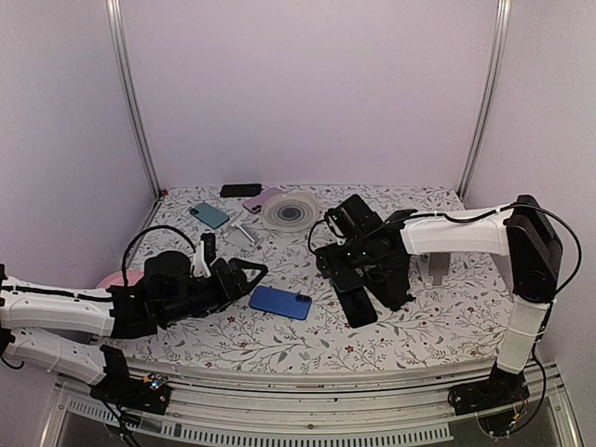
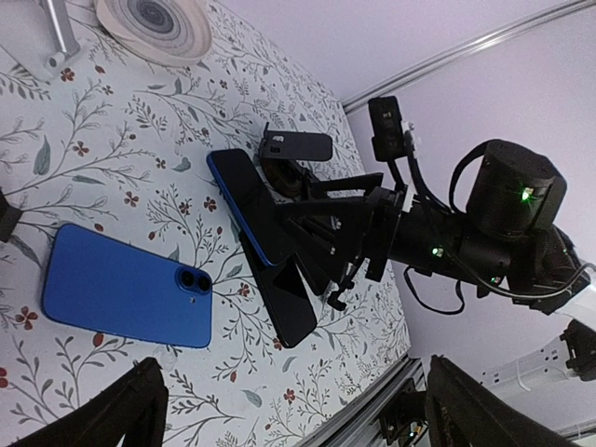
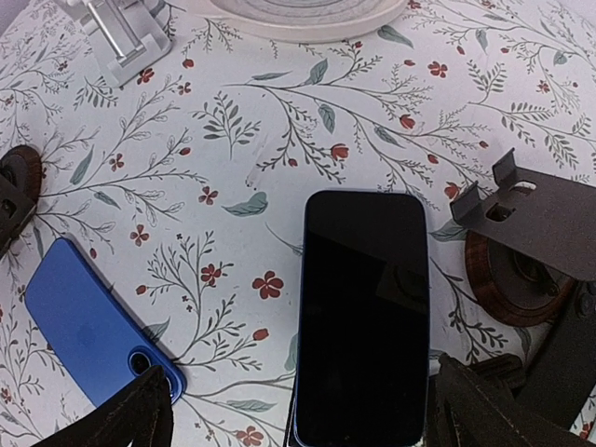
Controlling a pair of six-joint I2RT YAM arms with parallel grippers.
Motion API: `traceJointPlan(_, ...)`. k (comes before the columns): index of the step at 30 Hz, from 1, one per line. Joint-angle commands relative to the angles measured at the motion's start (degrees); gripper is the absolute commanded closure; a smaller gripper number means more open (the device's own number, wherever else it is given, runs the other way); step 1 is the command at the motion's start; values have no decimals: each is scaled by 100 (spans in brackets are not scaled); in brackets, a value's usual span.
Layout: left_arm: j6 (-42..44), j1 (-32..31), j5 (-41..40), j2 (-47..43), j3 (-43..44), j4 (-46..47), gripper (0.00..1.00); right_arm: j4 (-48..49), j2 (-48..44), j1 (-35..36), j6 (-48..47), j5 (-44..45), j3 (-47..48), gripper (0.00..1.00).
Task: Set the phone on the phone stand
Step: Pick up the phone at the center of the board.
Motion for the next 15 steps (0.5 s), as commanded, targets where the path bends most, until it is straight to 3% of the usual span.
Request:
traceJointPlan(1, 58, 101, -101, -93, -77, -133, 4, 40, 526, -66, -110, -192, 317, 2)
traceJointPlan(15, 59, 203, 18, 12, -79, -90, 3, 212, 1209, -433, -101, -557, 397, 2)
